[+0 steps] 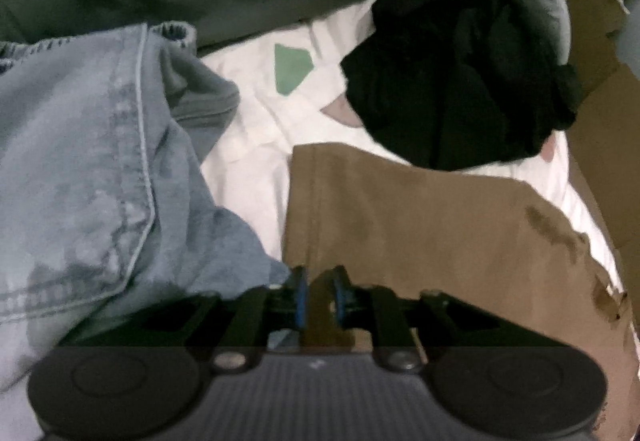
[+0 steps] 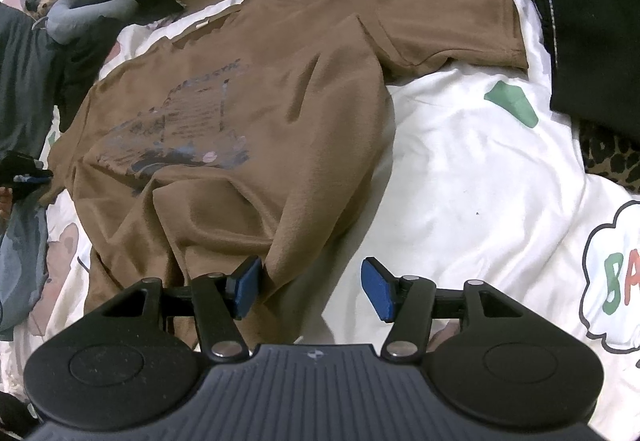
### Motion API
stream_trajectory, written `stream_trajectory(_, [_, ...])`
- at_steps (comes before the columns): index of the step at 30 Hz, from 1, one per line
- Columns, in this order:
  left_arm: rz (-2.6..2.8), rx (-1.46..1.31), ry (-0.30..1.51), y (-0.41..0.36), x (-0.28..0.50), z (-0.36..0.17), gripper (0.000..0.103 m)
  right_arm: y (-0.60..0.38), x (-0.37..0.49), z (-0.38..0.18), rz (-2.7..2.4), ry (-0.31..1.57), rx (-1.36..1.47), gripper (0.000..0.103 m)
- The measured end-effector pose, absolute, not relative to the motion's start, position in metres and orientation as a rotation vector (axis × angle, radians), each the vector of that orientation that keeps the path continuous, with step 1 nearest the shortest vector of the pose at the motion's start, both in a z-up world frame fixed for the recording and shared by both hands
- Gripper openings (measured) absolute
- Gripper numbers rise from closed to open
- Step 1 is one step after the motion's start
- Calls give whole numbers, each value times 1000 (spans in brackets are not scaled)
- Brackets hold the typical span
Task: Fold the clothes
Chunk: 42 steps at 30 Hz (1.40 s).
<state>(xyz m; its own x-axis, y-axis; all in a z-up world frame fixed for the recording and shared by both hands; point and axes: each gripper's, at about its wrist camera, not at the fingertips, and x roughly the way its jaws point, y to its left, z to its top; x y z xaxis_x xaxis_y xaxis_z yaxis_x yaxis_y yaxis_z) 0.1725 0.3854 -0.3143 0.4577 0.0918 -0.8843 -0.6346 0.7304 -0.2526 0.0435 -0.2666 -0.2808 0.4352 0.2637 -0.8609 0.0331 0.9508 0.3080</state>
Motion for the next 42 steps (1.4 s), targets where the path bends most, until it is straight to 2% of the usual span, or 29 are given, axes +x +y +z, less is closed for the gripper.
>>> stream_trajectory(3, [479, -609, 977, 375, 170, -300, 42, -269, 43, -282, 139, 1115, 301, 63])
stream_trajectory(9, [387, -634, 951, 346, 157, -278, 51, -276, 42, -285, 127, 1112, 325, 64])
stream_trajectory(22, [133, -559, 1065, 260, 139, -271, 54, -276, 35, -284, 168, 1125, 361, 64])
stream_trajectory(36, [-274, -638, 1421, 155, 83, -315, 54, -269, 29, -285, 199, 1132, 386, 64])
stream_trajectory(42, [-327, -559, 1542, 140, 62, -329, 46, -274, 25, -285, 188, 1131, 389, 64])
